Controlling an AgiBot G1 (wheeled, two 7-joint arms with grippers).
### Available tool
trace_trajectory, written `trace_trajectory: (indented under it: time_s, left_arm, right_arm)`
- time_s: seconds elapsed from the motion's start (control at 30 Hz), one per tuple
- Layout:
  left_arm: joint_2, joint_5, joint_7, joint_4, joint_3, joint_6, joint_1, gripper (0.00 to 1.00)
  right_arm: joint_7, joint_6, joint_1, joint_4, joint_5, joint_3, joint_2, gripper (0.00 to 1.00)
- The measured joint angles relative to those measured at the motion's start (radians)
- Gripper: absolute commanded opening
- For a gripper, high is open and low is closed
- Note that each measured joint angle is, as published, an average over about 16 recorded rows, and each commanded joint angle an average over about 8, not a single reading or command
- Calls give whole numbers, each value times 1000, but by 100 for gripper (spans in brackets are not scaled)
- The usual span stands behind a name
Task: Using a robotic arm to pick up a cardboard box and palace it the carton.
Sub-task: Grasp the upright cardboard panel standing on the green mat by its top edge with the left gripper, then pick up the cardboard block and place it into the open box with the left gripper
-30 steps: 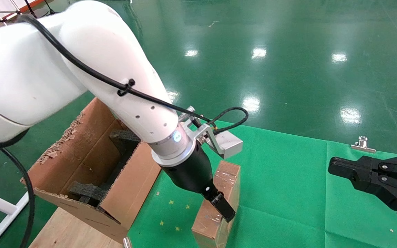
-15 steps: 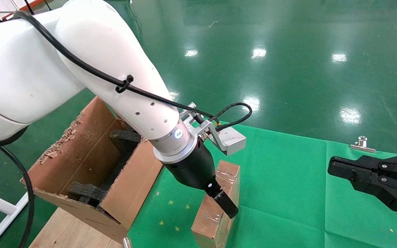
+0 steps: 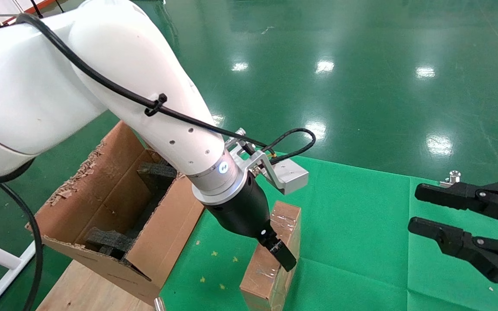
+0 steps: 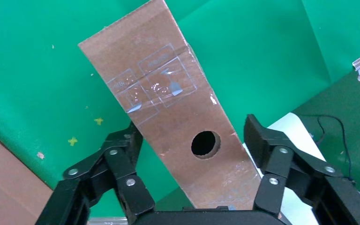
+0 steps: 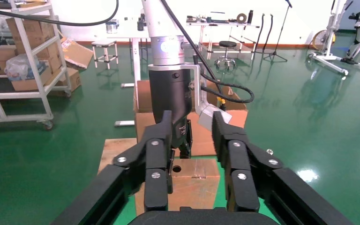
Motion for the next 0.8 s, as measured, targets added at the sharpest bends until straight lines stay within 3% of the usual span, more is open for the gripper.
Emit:
trace_trajectory:
  time_s: [0.43, 0.8]
  left_arm:
    - [-29, -15, 48, 17, -22, -6, -19, 0]
    - [-210, -35, 289, 100, -132, -38, -157, 0]
  right_arm:
    - [0, 0, 0, 0, 0, 0, 0, 100]
    - [0, 0, 0, 0, 0, 0, 0, 100]
